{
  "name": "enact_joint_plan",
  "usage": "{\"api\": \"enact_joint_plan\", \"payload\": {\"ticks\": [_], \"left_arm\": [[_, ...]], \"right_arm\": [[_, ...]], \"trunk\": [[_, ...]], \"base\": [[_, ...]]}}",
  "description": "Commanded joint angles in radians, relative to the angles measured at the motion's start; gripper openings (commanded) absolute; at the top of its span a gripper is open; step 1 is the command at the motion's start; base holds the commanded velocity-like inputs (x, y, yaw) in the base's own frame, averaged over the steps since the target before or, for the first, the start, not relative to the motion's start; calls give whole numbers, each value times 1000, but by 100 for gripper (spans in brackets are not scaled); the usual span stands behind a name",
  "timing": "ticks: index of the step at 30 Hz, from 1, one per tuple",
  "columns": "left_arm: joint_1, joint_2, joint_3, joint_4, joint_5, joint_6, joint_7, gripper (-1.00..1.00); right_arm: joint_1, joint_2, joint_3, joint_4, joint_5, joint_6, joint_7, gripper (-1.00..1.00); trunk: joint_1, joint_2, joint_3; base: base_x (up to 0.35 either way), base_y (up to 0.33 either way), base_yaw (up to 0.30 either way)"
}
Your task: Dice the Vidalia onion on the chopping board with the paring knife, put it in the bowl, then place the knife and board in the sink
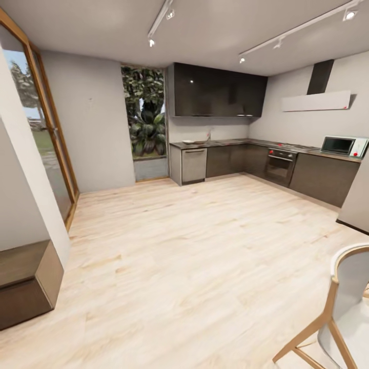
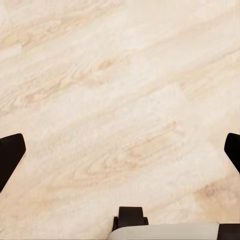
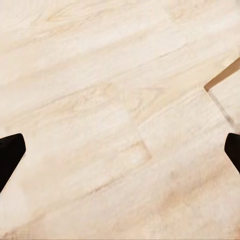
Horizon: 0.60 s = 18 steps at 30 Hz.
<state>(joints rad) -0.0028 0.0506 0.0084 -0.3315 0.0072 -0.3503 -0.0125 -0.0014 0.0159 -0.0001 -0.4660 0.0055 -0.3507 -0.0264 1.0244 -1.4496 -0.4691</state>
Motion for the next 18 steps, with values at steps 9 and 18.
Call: {"api": "enact_joint_plan", "payload": {"ticks": [9,18], "left_arm": [[0,0,1,0,1,-3,-1,100],[0,1,0,0,1,-3,-1,100]], "right_arm": [[0,0,0,0,1,-2,-3,100],[0,1,0,0,1,-2,-3,100]], "trunk": [[1,0,-1],[1,0,-1]], "base": [[319,88,0],[319,92,0]]}}
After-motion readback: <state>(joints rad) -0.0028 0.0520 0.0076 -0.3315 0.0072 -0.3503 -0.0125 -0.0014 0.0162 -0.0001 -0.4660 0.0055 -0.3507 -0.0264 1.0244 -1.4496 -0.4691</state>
